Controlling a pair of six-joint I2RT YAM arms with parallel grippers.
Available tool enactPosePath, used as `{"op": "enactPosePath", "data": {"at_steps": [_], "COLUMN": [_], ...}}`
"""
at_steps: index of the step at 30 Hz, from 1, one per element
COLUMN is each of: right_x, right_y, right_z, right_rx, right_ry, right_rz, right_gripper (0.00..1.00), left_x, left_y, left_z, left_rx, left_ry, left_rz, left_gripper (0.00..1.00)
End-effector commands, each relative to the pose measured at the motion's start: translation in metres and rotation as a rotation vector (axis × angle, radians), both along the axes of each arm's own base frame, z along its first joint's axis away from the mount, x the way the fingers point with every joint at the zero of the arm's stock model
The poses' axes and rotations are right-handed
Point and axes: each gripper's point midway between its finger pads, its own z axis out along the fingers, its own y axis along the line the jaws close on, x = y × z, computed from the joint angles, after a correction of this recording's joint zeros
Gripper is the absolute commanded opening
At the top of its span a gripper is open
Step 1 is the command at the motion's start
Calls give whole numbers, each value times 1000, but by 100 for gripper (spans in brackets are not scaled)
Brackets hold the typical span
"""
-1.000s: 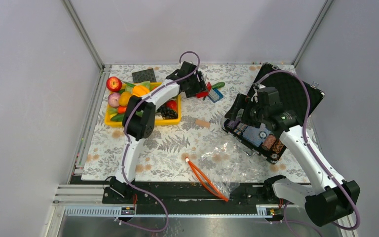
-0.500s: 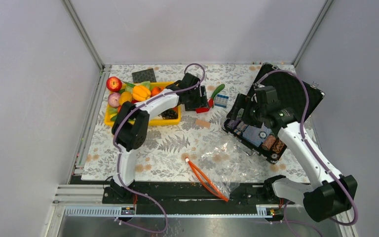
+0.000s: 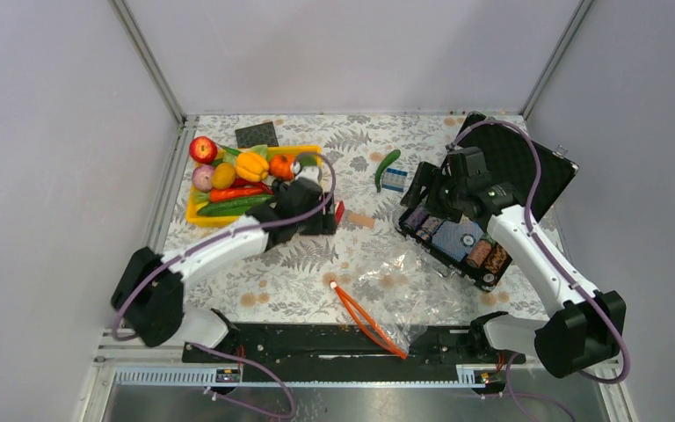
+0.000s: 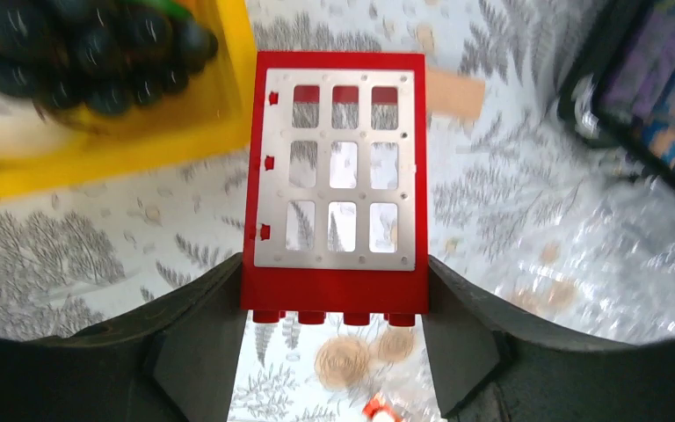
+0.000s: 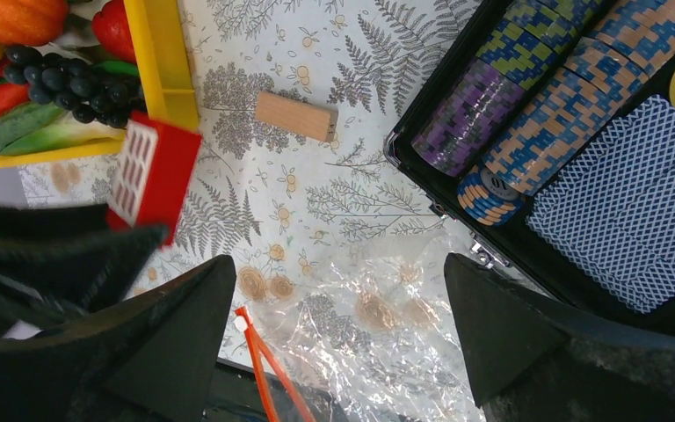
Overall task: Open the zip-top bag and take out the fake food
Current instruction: Place the distractor at the center of the board.
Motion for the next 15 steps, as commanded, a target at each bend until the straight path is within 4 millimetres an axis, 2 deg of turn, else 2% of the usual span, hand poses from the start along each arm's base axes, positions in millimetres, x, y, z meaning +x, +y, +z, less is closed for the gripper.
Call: {"op": "enactPosePath", "data": {"at_steps": [1, 3, 6, 12, 15], "right_x": [22, 29, 44, 91, 117], "right_y": [8, 11, 16, 26, 28], "right_z": [17, 16, 17, 22, 10], "right_rx": [39, 40, 25, -17, -67], "right_ry": [-58, -54, -49, -56, -25], "right_rz": [-9, -7, -3, -27, -47], "right_gripper": [96, 95, 95, 94, 95], "left_x": [-27, -46, -63, -73, -74], "left_y": [19, 30, 53, 90, 100], "left_z": [-2, -12, -27, -45, -57], "left_rx": [9, 18, 32, 105, 150], "left_ry": [-103, -107, -104, -113, -106], "left_rz": [54, 75, 145, 268, 300], "left_gripper": [15, 15, 15, 15, 15]}}
